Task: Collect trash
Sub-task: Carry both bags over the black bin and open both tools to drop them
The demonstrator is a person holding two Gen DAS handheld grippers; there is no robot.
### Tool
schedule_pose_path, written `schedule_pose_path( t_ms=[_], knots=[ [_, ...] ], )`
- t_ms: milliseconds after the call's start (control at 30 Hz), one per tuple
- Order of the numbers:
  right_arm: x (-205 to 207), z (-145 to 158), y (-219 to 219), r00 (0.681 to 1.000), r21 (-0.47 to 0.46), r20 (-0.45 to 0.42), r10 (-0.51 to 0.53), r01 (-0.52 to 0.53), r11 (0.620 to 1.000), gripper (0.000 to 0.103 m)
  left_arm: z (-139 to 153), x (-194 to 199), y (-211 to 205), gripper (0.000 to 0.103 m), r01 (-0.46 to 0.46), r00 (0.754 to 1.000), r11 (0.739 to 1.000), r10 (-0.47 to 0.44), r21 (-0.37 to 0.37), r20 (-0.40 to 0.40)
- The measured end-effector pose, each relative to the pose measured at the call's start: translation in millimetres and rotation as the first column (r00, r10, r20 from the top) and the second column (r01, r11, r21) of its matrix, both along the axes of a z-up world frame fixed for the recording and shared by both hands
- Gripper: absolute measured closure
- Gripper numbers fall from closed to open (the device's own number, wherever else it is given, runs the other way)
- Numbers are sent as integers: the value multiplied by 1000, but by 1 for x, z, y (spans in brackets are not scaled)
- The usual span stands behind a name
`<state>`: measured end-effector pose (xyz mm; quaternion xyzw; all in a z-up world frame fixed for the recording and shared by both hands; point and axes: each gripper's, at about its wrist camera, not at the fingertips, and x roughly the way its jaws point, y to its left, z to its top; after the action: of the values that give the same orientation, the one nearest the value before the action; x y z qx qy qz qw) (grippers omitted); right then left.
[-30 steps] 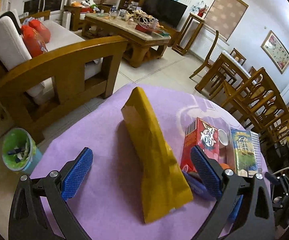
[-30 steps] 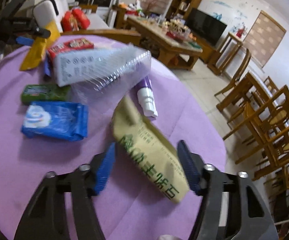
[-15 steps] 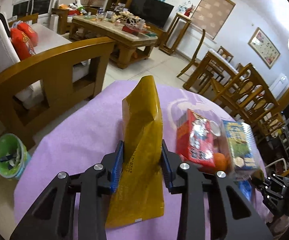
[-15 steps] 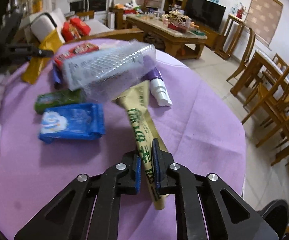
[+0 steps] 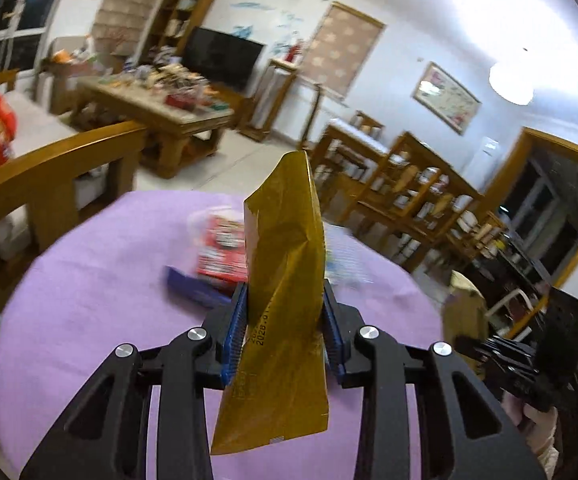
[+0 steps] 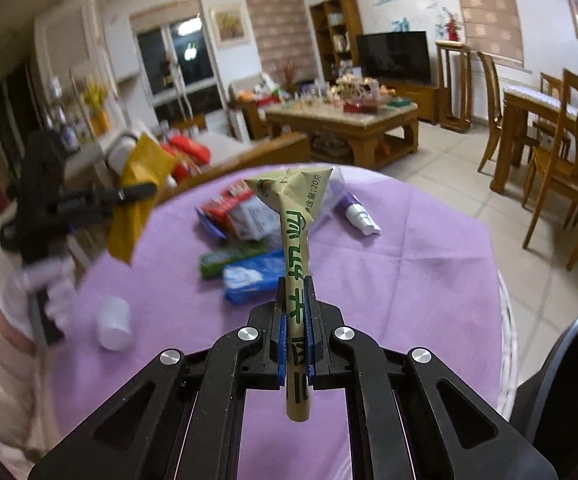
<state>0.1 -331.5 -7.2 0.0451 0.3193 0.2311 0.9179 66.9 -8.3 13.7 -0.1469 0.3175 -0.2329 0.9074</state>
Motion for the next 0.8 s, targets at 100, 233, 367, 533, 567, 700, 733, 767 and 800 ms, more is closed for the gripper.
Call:
schedule_pose_path(
  t_ms=[100, 233, 367, 533, 567, 700, 733, 767, 800],
  knots=[
    [-22, 8, -19, 999, 97, 26, -21, 18, 995, 96, 7, -16, -29, 68, 66, 997, 998, -66, -8, 27],
    [-55, 20, -49, 995, 184, 68, -70, 56, 981, 96, 13, -34, -75, 68, 160, 986, 987, -159, -14, 56],
    [-91, 32, -87, 979, 227, 114, -169, 140, 964, 96, 15, -47, -119, 68, 241, 968, 970, -241, -1, 74],
    [-124, 32, -139, 950, 284, 127, -286, 241, 928, 96, 15, -59, -176, 68, 336, 938, 942, -336, 11, 84],
    [-132, 31, -153, 939, 290, 127, -319, 272, 918, 96, 14, -61, -191, 68, 359, 929, 933, -359, 13, 85],
    [-158, 23, -206, 898, 323, 114, -425, 371, 871, 95, 9, -68, -236, 68, 432, 898, 902, -432, 16, 80],
    [-164, 20, -220, 885, 330, 109, -453, 397, 856, 95, 7, -70, -247, 68, 449, 890, 893, -449, 17, 76],
    [-169, 18, -229, 873, 332, 106, -475, 420, 845, 95, 4, -71, -258, 68, 463, 884, 886, -463, 18, 72],
    [-176, 15, -242, 857, 333, 100, -506, 450, 828, 95, 1, -74, -268, 68, 477, 876, 879, -477, 18, 69]
  ],
)
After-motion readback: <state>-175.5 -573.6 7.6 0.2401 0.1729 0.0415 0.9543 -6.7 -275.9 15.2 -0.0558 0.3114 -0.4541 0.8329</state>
